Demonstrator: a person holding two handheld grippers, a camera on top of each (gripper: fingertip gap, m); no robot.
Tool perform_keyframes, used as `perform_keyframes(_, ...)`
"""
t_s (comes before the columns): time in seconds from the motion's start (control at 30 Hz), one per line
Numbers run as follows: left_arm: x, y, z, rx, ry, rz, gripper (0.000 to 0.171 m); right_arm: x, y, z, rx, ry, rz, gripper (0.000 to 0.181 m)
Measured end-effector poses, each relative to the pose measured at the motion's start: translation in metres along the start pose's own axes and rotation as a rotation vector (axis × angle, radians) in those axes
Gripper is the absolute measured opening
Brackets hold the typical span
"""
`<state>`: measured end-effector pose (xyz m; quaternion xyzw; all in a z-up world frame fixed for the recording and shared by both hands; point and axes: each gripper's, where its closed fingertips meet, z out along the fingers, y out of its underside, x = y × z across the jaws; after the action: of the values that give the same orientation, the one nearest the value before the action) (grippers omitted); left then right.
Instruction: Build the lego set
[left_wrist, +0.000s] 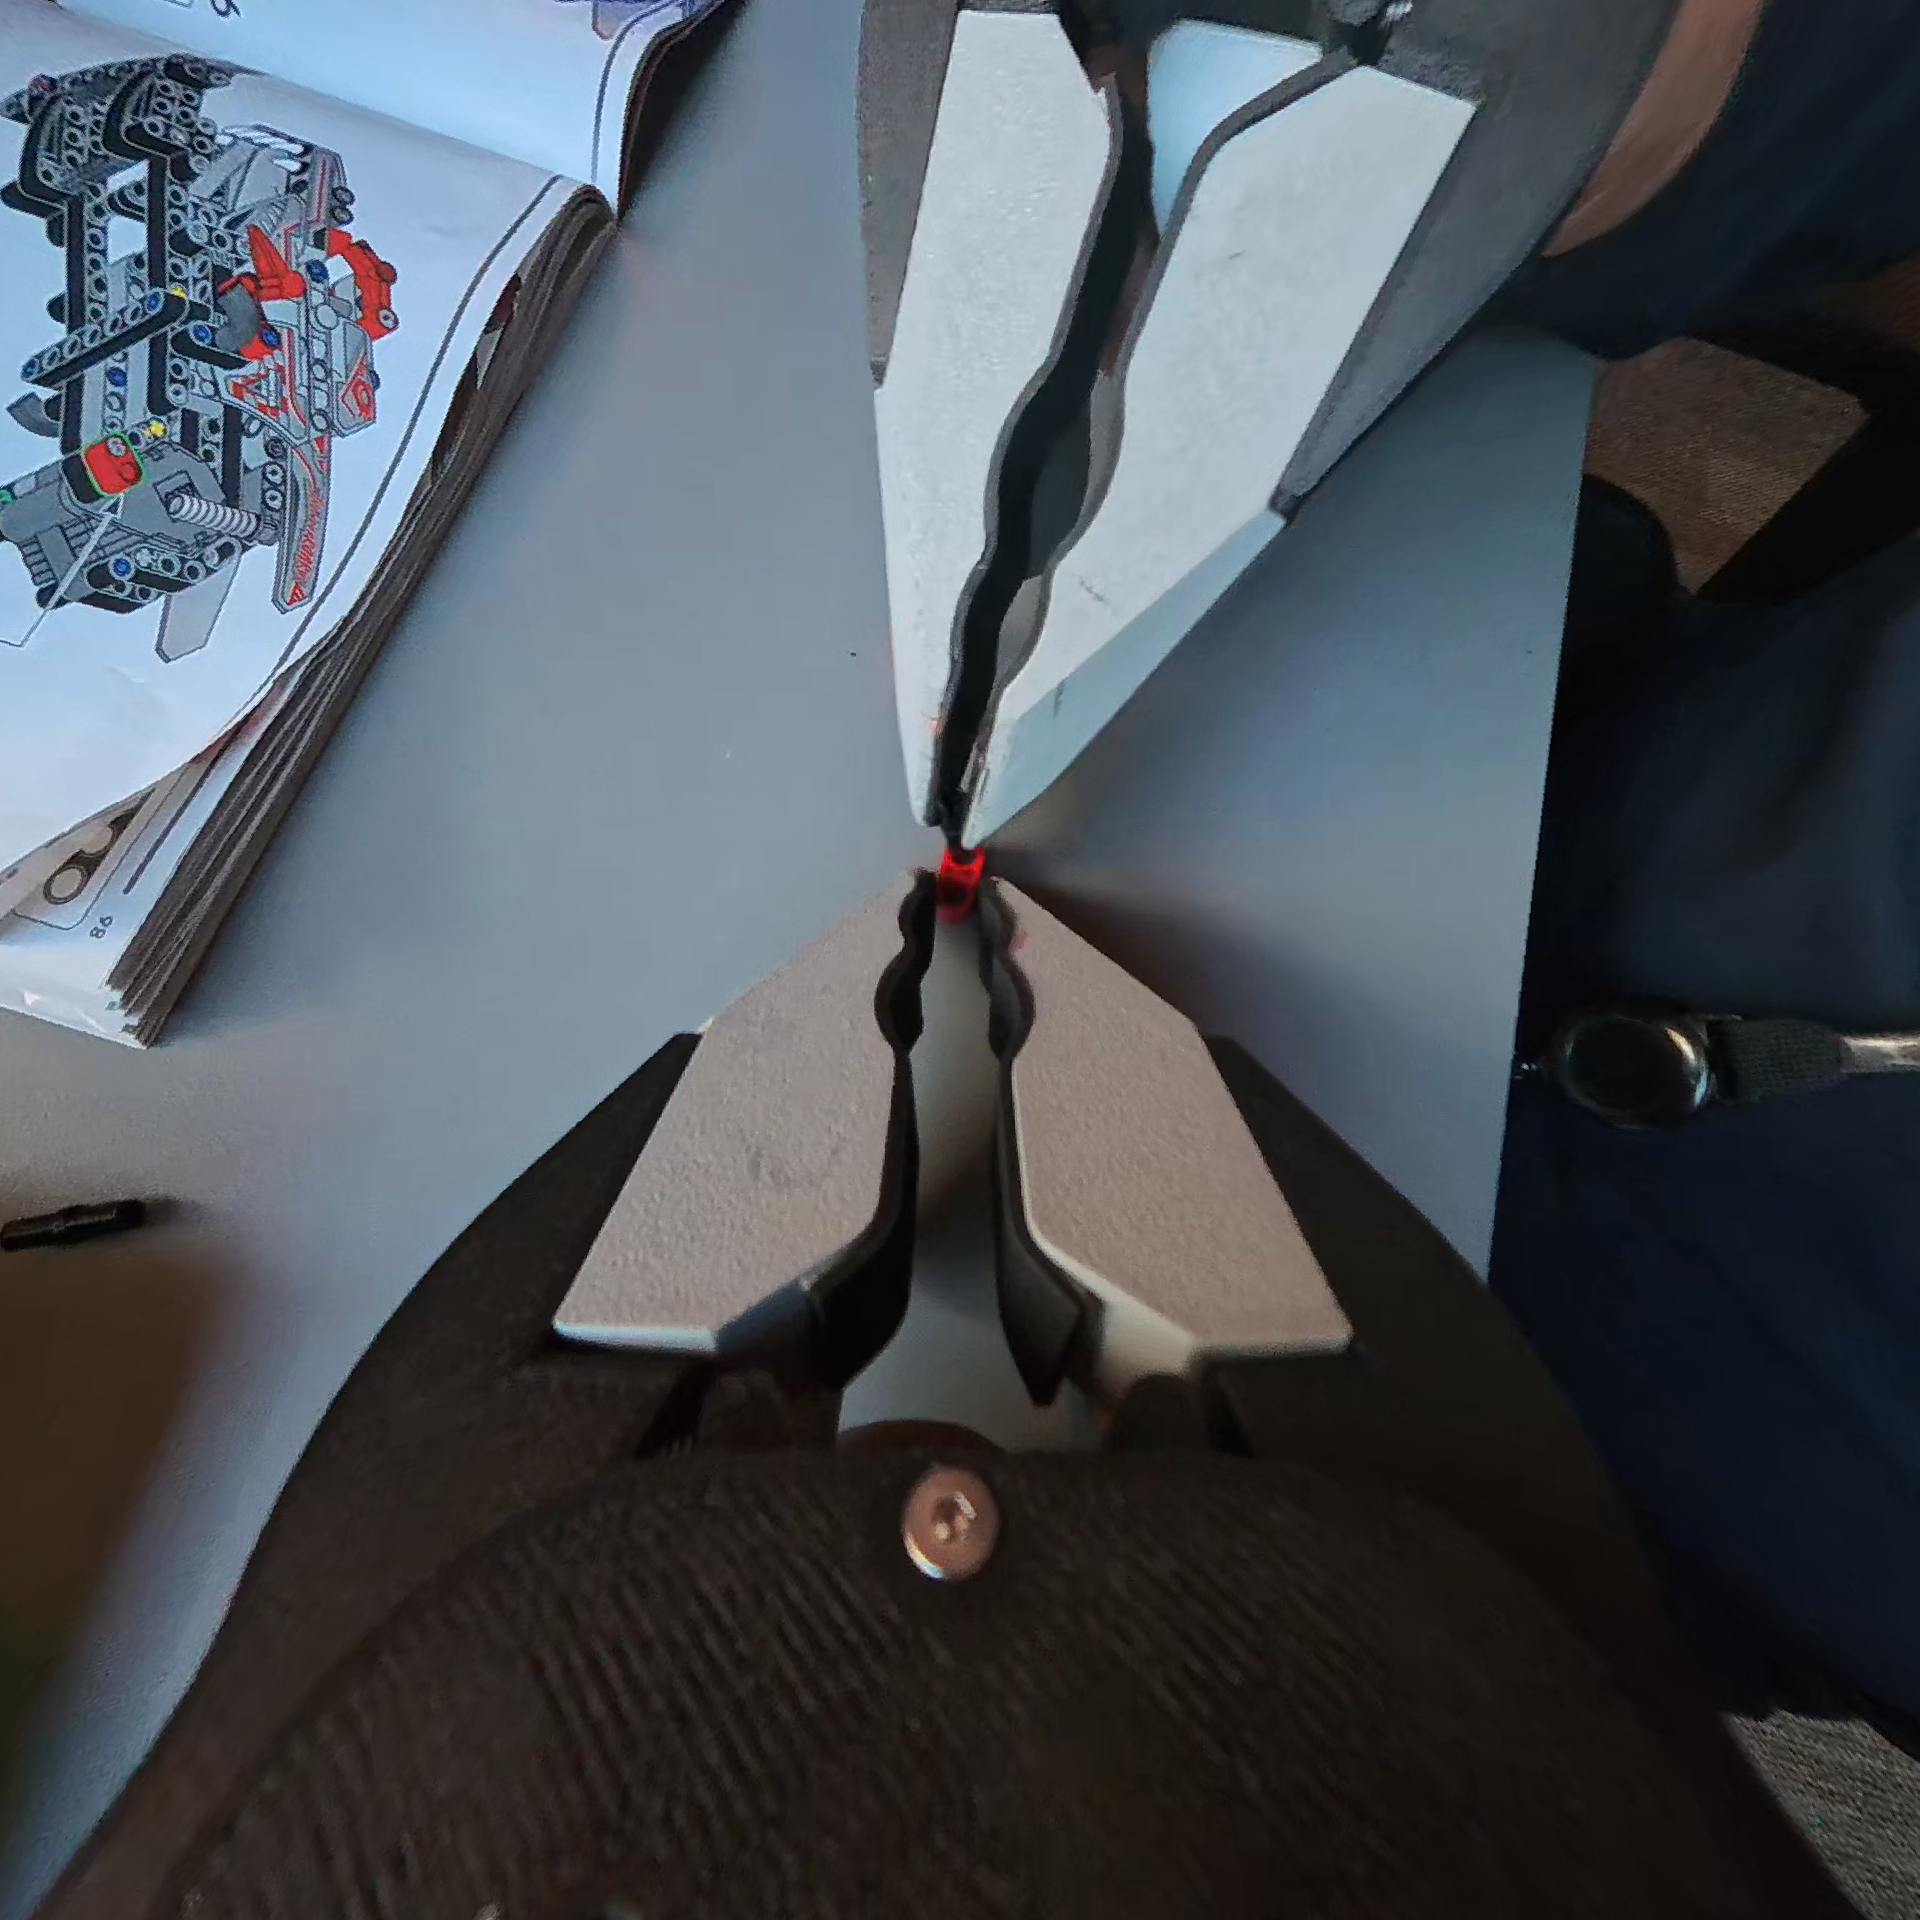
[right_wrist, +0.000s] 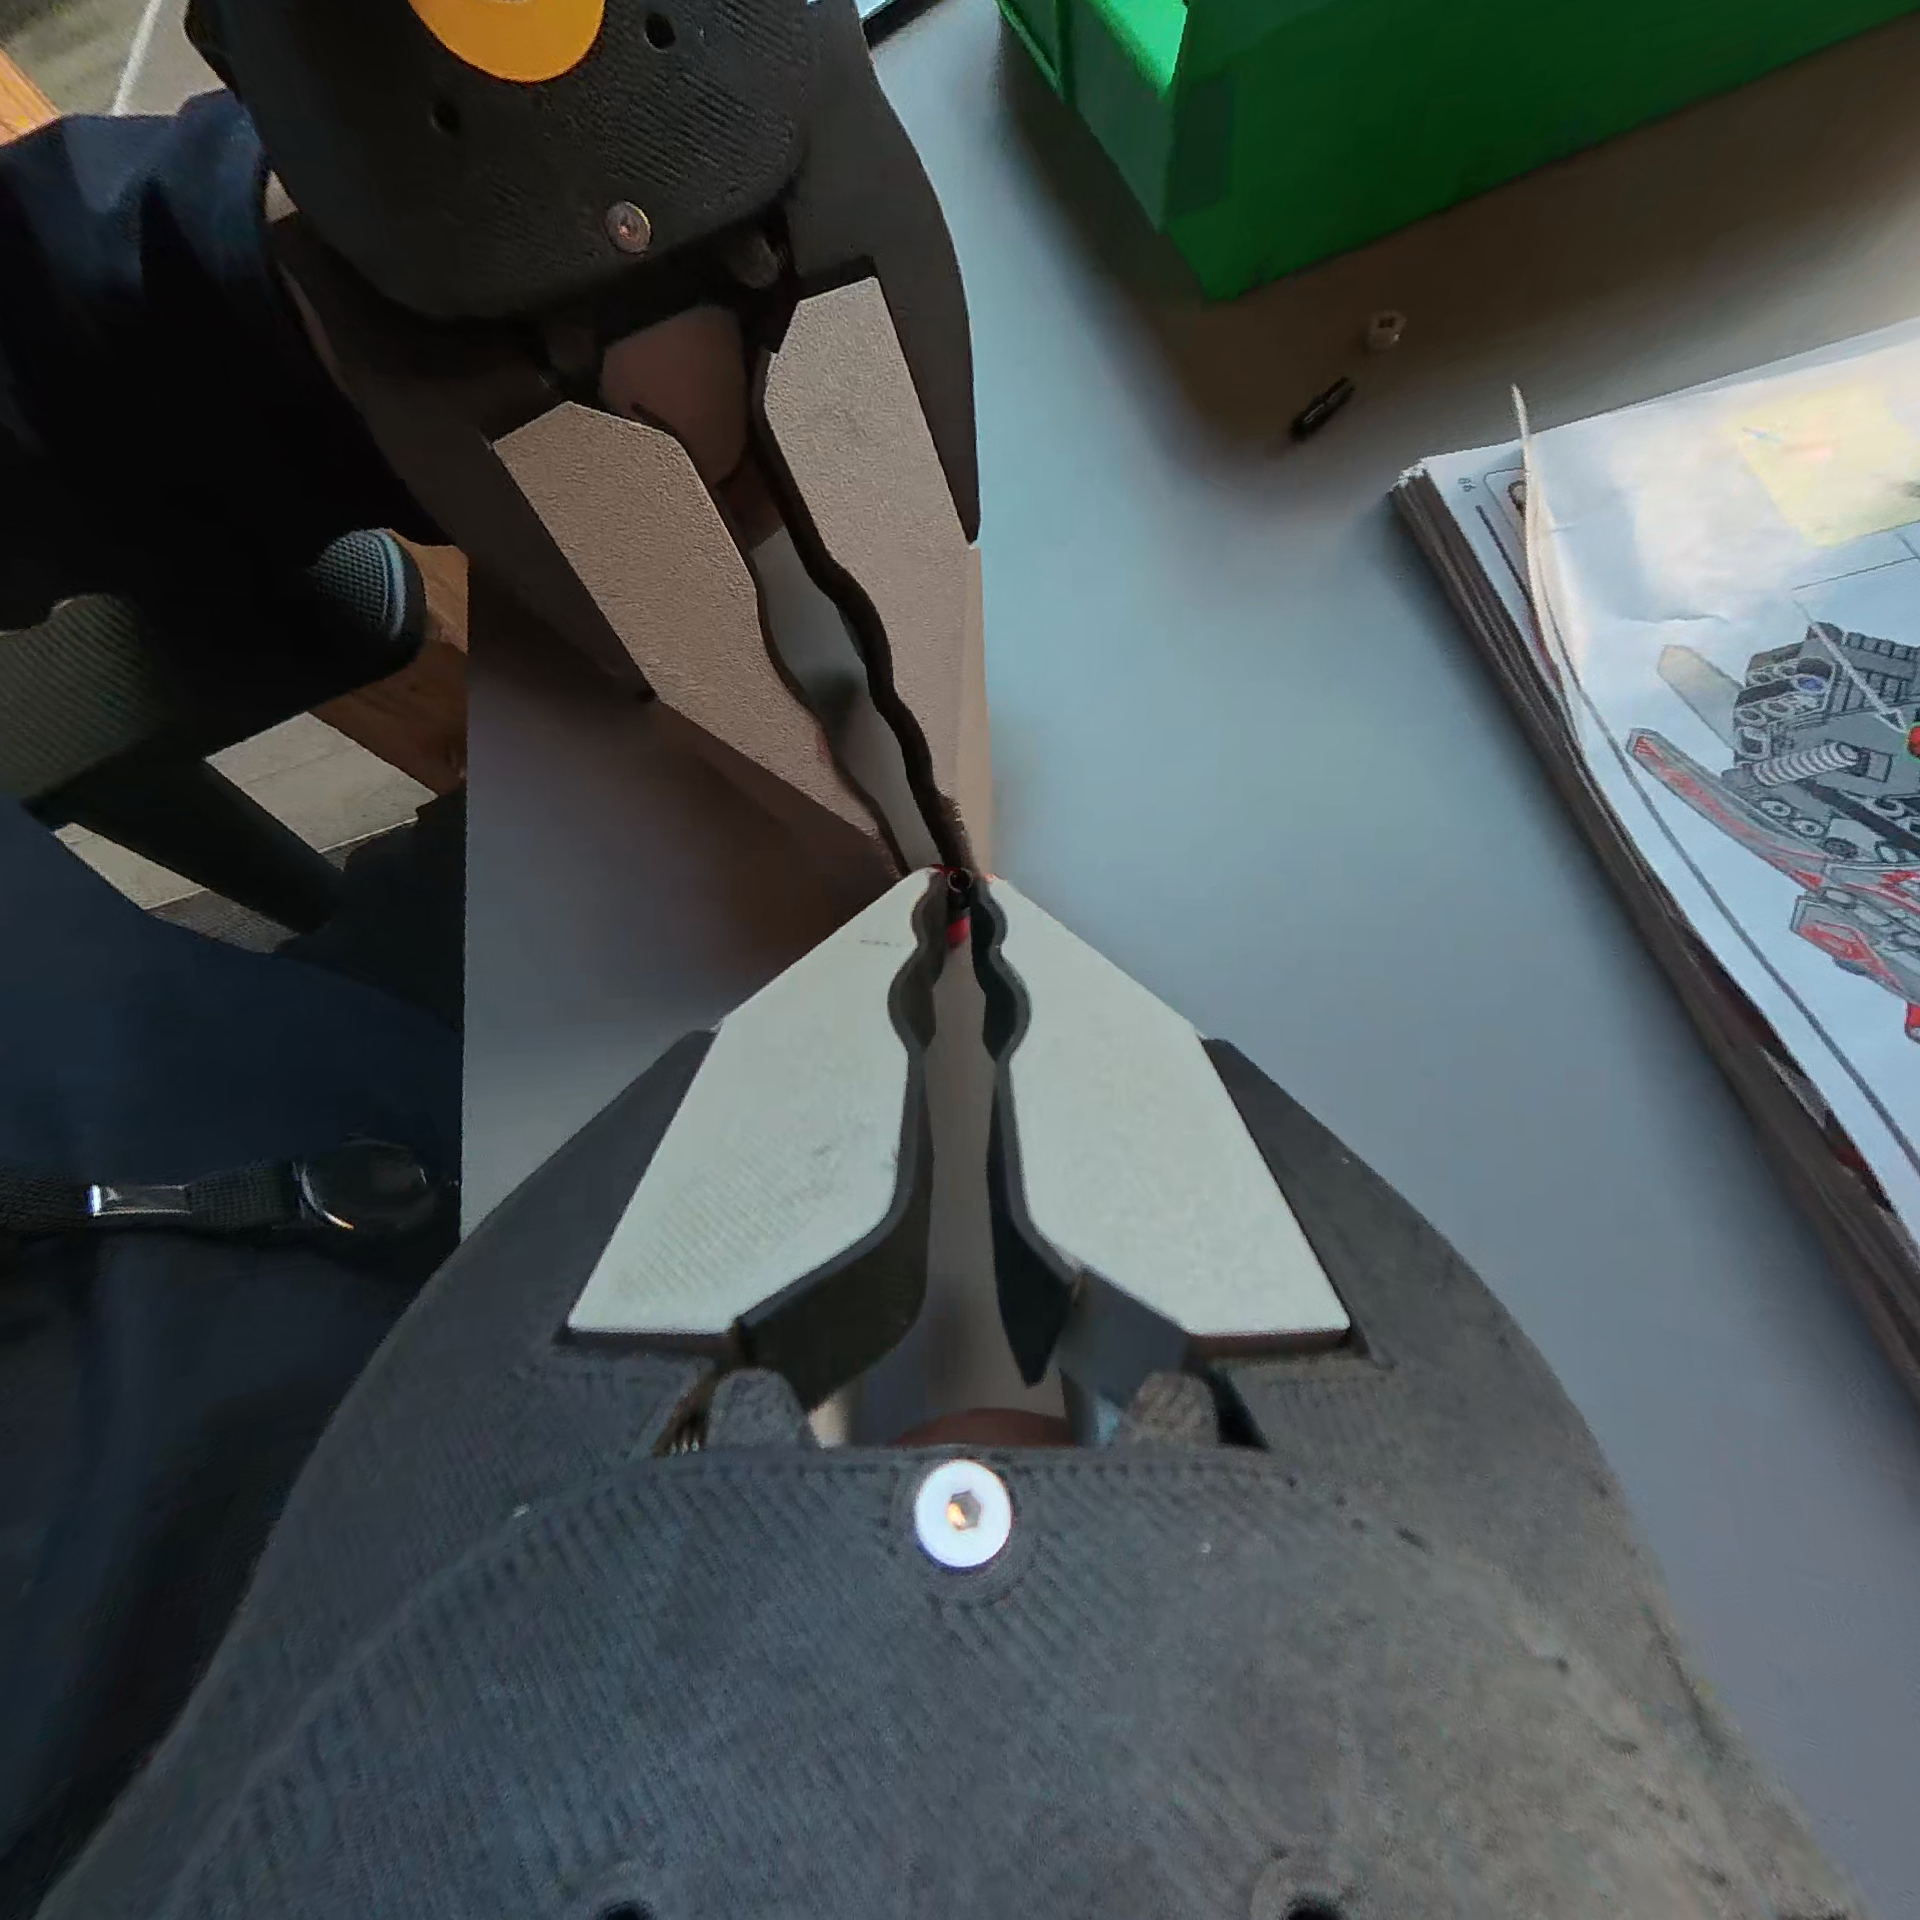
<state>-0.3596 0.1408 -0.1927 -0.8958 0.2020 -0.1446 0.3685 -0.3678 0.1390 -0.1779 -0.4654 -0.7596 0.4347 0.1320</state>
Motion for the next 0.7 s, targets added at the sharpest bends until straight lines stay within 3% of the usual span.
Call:
perform_keyframes(0.47,-0.0001,0.0002,-0.0002,0.001,0.004,-0.009,0.005,-0.0015,0.0019,0.0014,-0.021,-0.027,0.001,0.000)
perform_keyframes(0.6,-0.0002,0.0005,-0.0003,0.000,0.007,-0.011,0.004,-0.0023,0.0021,0.0021,-0.027,0.018,-0.120,0.000)
perform_keyframes(0.7,0.0008,0.0007,-0.0001,-0.001,0.024,-0.018,0.004,-0.0035,0.0031,0.0021,-0.057,0.069,-0.315,0.001)
